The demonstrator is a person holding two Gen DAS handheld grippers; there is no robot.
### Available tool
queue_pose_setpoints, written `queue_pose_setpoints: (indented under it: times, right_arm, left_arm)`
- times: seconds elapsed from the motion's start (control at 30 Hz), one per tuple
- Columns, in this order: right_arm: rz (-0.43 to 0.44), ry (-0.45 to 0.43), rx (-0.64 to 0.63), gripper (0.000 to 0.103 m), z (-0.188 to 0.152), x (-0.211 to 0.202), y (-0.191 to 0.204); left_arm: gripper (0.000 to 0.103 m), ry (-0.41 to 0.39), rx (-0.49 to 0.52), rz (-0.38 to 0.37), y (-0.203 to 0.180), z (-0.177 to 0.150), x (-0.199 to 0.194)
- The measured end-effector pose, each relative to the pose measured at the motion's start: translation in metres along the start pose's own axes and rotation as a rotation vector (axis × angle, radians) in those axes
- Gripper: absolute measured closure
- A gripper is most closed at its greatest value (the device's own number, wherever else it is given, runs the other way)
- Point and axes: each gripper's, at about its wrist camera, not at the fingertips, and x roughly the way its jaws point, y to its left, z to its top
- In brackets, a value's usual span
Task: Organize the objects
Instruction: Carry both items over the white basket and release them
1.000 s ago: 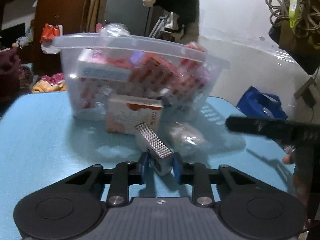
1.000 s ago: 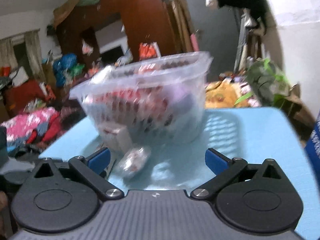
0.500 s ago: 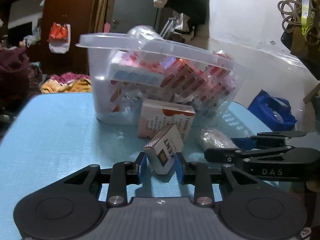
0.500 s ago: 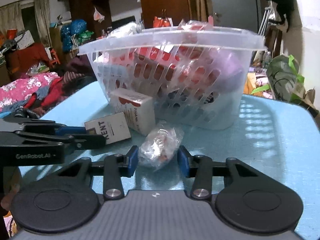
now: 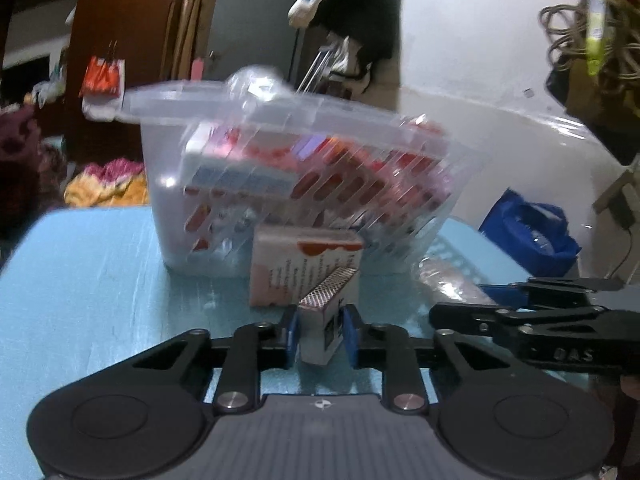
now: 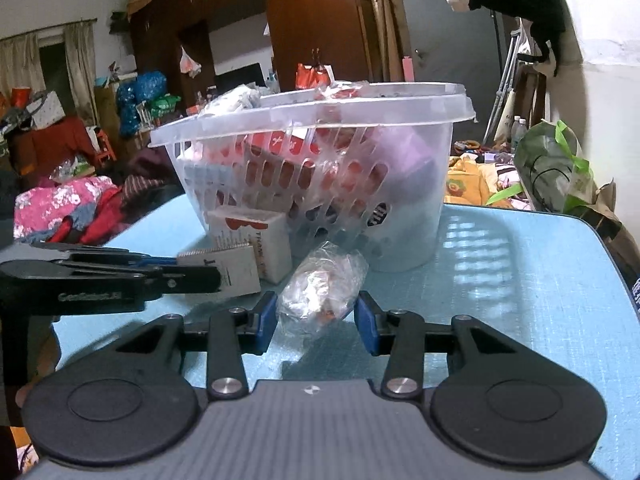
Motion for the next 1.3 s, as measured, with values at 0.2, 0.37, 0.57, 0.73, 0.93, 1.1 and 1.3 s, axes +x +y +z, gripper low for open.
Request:
queue_pose_setpoints:
  times: [0.2,0.37,0.57,0.73,0.93,1.1,1.3]
  right_arm:
    - [-0.011,-0.017,-0.004,0.057,0.000,-0.003,0.000]
    - [-0.011,-0.014,-0.005,0.057,0.000,-0.002,0.000]
    - [-0.009,-0.029,-0.005,0.058,-0.001,-0.004,-0.001]
    - [0.029,-0.123,-0.033,0.058,0.003,-0.035,0.011]
    - [-0.003,-0.266,-0.087,0.058,0.068,-0.071,0.029]
    - [-0.116,-0.210,-0.139,0.058,0.131,-0.027,0.030]
    - [-0.160,-0.099,-0.162,0.049,0.146,0.037,0.031]
  left_arm:
    - [0.084,-0.144,-0.059,-0.015,0.018,-0.007,-0.037]
    - [0.084,-0.144,-0.087,-0.005,0.032,-0.008,-0.042]
    - [0.085,-0.183,-0.088,-0.020,0.036,-0.005,-0.053]
    - [0.085,-0.269,-0.133,-0.046,0.046,0.017,-0.081]
    - [0.085,-0.349,-0.147,-0.076,0.038,0.079,-0.097]
    - [0.085,-0.314,-0.131,0.001,0.028,0.133,-0.057]
    - [0.056,-0.206,-0.124,0.081,0.039,0.144,0.004]
